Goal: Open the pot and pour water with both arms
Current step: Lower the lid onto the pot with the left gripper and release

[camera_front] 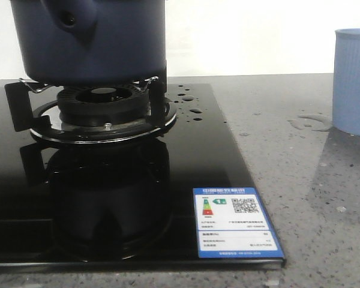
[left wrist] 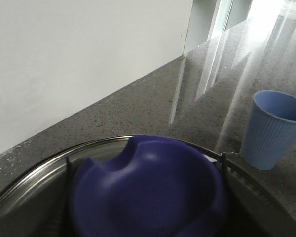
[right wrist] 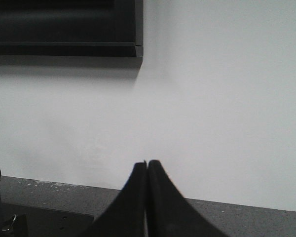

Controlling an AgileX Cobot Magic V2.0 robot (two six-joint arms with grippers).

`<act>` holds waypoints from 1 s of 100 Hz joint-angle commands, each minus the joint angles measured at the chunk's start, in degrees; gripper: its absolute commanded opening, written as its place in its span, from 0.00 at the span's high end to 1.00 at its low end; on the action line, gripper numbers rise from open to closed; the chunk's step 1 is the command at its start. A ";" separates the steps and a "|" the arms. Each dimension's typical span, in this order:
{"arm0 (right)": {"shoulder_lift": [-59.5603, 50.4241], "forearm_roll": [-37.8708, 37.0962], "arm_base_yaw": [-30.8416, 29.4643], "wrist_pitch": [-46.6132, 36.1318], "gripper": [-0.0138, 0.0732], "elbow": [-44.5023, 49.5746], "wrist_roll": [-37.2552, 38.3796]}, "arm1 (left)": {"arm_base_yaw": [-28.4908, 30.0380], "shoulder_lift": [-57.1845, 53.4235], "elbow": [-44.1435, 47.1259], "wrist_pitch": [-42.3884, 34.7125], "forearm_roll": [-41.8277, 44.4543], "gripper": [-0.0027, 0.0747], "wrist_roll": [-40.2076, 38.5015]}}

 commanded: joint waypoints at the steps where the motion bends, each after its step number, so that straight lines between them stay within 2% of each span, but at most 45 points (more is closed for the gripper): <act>1: -0.25 0.08 -0.23 -3.71 0.92 -2.02 -0.10 | -0.25 -1.69 -1.77 0.68 -5.50 0.59 0.37; 12: -0.25 0.08 -0.23 -3.66 0.92 -2.02 -0.10 | -0.25 -1.65 -1.77 -0.13 -6.16 0.54 1.41; 29: -0.25 0.08 -0.23 -3.05 0.92 -2.02 -0.10 | -0.25 -1.65 -1.87 -0.96 -10.01 0.23 2.90; 34: -0.25 0.08 -0.23 -2.80 0.92 -2.02 -0.10 | -0.25 -1.90 -1.87 -0.95 -11.05 0.17 2.90; 54: -0.25 0.08 -0.23 -1.96 0.92 -2.02 -0.10 | -0.25 -5.91 -1.87 0.62 -11.19 0.17 2.77; 59: -0.31 0.08 -0.23 -0.99 0.92 -2.02 -0.10 | -0.25 -7.99 -1.87 0.23 -10.97 0.21 2.14; 64: -1.18 -0.06 -0.23 0.70 0.92 -2.02 -0.10 | -0.13 -11.00 -1.76 -1.62 -10.25 0.31 -0.27; 77: -5.87 -4.26 -0.12 6.76 0.93 -1.42 -0.10 | -0.13 -21.15 0.80 -11.14 -5.20 0.75 -1.85; 78: -6.59 -4.55 -0.12 7.23 0.93 -1.22 -0.10 | -0.13 -21.78 1.13 -11.76 -5.18 0.75 -1.85; 80: -7.38 -5.38 -0.12 7.79 0.93 -0.80 -0.10 | -0.13 -23.76 2.23 -13.72 -5.03 0.82 -1.85; 86: -11.47 -7.77 -0.12 8.15 0.93 1.19 -0.10 | -0.13 -29.67 6.38 -19.75 -5.14 0.95 -1.85; 89: -13.50 -8.54 -0.12 8.03 0.93 2.33 -0.10 | -0.13 -31.63 8.57 -21.71 -5.15 0.99 -1.85; 100: -21.46 -8.79 -0.12 7.74 0.93 7.85 -0.10 | -0.13 -42.45 18.48 -32.20 -5.78 0.99 -1.85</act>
